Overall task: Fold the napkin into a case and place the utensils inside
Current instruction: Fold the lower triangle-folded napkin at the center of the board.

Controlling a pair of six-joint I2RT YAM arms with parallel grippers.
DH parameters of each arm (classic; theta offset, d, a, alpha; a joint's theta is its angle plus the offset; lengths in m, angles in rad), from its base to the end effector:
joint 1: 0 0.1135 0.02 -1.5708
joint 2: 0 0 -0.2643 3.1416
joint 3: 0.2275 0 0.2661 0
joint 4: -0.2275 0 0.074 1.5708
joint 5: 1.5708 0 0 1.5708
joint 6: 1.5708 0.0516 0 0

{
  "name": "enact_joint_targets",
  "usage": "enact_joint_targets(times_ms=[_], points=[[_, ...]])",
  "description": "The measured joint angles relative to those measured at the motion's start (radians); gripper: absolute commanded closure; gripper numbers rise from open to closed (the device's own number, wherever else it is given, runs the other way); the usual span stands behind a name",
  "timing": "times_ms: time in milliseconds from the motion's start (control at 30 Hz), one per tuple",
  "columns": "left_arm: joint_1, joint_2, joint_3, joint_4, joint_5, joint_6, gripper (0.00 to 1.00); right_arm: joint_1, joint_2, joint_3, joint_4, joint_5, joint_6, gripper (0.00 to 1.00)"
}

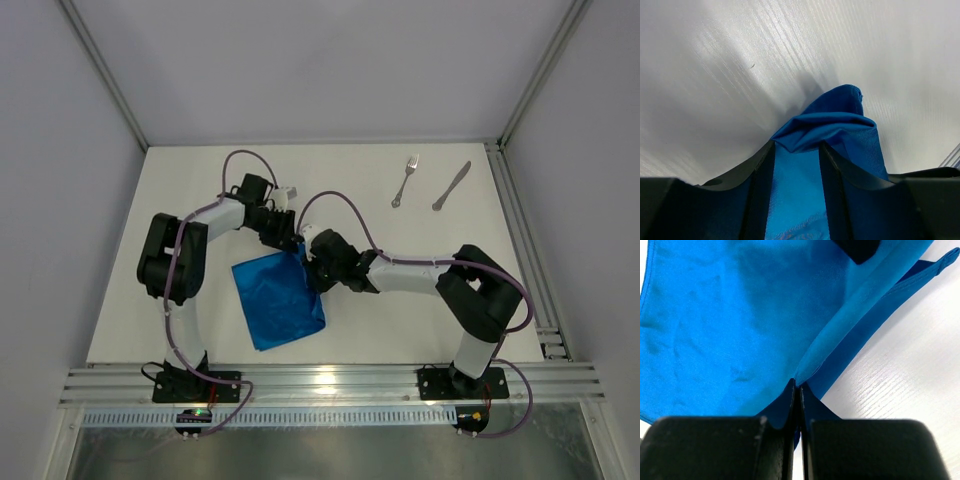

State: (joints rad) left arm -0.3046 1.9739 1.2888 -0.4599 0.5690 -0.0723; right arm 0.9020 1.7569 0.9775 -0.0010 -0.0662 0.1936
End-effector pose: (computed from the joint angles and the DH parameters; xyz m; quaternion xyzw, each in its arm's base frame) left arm 0.3837 -0.1498 0.1321 0.1676 0.9249 -0.3075 0.1478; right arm 0.2358 0.3039 0.1454 -0.3319 0.8607 0.2265 0.3126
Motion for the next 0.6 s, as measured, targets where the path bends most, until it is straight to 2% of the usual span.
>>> enact_joint_targets(times_ms=[200, 267, 467, 600], points=[[0.028, -0.032, -0.001, -0.054, 0.023, 0.014, 0.55, 0.003, 0.003, 0.034, -0.047, 0.009, -0.003, 0.96], [0.060, -0.065, -0.003, -0.089, 0.032, 0.039, 0.58, 0.008, 0.005, 0.051, -0.062, 0.020, -0.005, 0.96], [0.180, -0.190, -0.023, -0.234, 0.023, 0.207, 0.61, 0.028, 0.021, 0.092, -0.103, 0.064, -0.009, 0.96], [0.188, -0.221, -0.087, -0.322, -0.018, 0.314, 0.59, 0.042, 0.039, 0.116, -0.137, 0.102, -0.013, 0.96]])
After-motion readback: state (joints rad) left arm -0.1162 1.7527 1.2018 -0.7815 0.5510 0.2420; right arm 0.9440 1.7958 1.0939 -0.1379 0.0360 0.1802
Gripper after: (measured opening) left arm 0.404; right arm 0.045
